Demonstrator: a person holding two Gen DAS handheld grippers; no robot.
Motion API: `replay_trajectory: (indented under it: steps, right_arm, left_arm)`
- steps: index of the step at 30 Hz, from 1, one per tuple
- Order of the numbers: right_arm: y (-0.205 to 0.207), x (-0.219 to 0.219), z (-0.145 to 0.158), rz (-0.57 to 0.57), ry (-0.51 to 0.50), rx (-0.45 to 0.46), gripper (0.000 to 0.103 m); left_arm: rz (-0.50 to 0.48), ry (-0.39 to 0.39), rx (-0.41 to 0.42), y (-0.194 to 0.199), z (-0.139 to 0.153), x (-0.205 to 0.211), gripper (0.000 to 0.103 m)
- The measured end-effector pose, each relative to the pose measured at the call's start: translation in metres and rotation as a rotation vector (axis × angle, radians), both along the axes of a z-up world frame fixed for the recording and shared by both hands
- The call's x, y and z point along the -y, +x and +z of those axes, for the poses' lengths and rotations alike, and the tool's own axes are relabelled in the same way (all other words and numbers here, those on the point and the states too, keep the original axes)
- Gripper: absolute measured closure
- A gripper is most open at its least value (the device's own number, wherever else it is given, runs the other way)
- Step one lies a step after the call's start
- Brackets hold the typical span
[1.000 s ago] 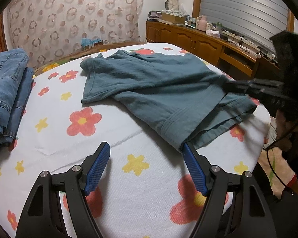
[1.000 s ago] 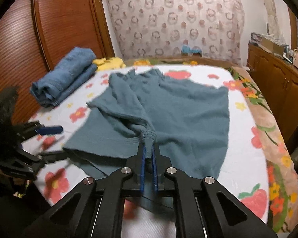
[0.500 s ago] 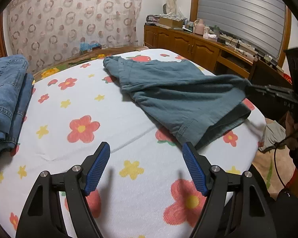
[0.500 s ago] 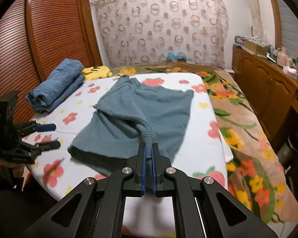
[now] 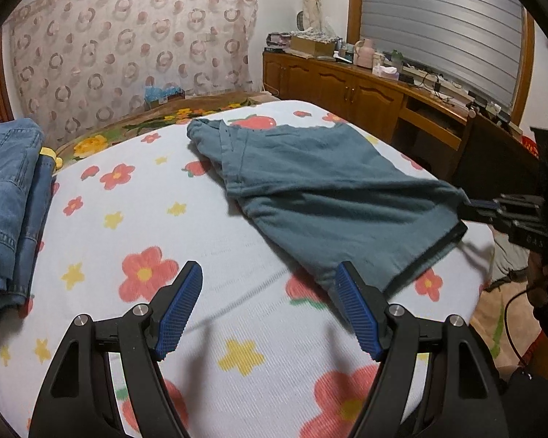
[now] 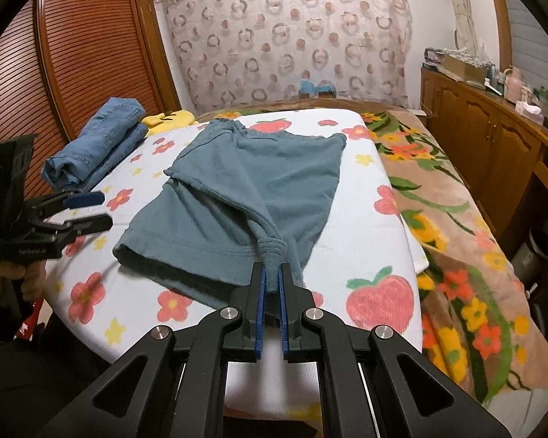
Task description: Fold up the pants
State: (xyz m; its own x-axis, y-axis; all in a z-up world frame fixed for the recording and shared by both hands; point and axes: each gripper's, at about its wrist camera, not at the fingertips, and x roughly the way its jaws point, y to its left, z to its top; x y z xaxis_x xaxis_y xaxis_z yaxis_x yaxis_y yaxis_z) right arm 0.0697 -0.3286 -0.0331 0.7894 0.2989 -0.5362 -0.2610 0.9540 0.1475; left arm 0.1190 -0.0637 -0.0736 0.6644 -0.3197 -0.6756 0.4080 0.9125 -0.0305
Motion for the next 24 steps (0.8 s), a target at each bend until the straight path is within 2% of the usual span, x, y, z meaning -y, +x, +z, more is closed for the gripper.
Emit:
replay_trajectory:
  steps: [2, 3, 11, 16, 24]
  right_arm:
    - [-0.001, 0.001, 0.001, -0.005, -0.006, 0.003, 0.098]
    - [-0.002, 0.002, 0.002, -0.010, -0.008, 0.006, 0.093]
    - [-0.008, 0.003, 0.023, -0.007, -0.017, 0.069, 0.092]
    - [0.012, -0.014, 0.030, 0.035, -0.036, 0.085, 0.083]
    - [0.065, -0.054, 0.026, 0.121, -0.048, 0.065, 0.080]
  left_arm:
    - [0.007, -0.005, 0.003, 0.003, 0.002, -0.001, 0.027]
    - [0.009, -0.006, 0.004, 0.004, 0.003, -0.002, 0.027]
    - [0.032, 0.002, 0.016, 0.019, 0.007, -0.011, 0.027]
    - [0.051, 0.001, 0.017, 0.035, 0.005, -0.020, 0.027]
    - [0.073, 0.010, 0.017, 0.052, 0.004, -0.032, 0.027]
